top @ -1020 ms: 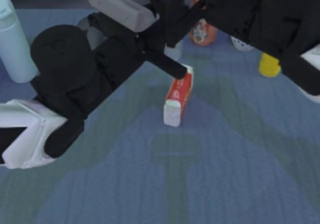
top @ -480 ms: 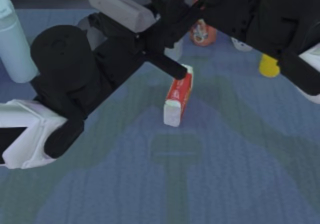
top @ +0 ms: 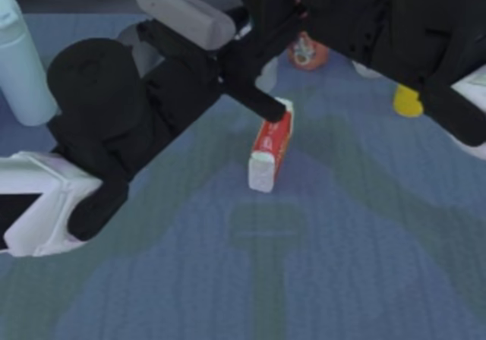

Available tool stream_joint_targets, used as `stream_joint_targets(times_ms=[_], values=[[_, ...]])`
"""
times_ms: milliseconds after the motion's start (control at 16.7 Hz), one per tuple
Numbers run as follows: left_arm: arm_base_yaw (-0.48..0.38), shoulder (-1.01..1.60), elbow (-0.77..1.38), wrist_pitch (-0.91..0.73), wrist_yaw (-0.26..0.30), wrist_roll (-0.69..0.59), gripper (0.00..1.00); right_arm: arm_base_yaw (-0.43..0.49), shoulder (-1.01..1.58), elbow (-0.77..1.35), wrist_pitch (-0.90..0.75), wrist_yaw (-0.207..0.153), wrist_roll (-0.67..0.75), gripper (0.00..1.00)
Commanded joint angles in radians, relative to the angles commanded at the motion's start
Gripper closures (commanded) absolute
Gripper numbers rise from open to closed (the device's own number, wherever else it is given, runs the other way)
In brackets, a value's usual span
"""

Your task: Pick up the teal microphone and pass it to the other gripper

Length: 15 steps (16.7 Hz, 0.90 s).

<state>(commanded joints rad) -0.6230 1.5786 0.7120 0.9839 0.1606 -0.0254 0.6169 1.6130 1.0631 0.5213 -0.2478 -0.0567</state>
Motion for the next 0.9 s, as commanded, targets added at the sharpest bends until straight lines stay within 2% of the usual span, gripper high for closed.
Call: stream_joint_targets(times_ms=[540, 900], values=[[0.0, 0.0, 0.0, 0.0, 0.0, 0.0, 1.0, 0.0, 0.0, 0.0, 0.0, 0.0, 0.0, 1.0], [0.0, 0.0, 0.0, 0.0, 0.0, 0.0, 0.55, 0.0, 0.0, 0.0, 0.0, 0.0, 0.0, 1.0]])
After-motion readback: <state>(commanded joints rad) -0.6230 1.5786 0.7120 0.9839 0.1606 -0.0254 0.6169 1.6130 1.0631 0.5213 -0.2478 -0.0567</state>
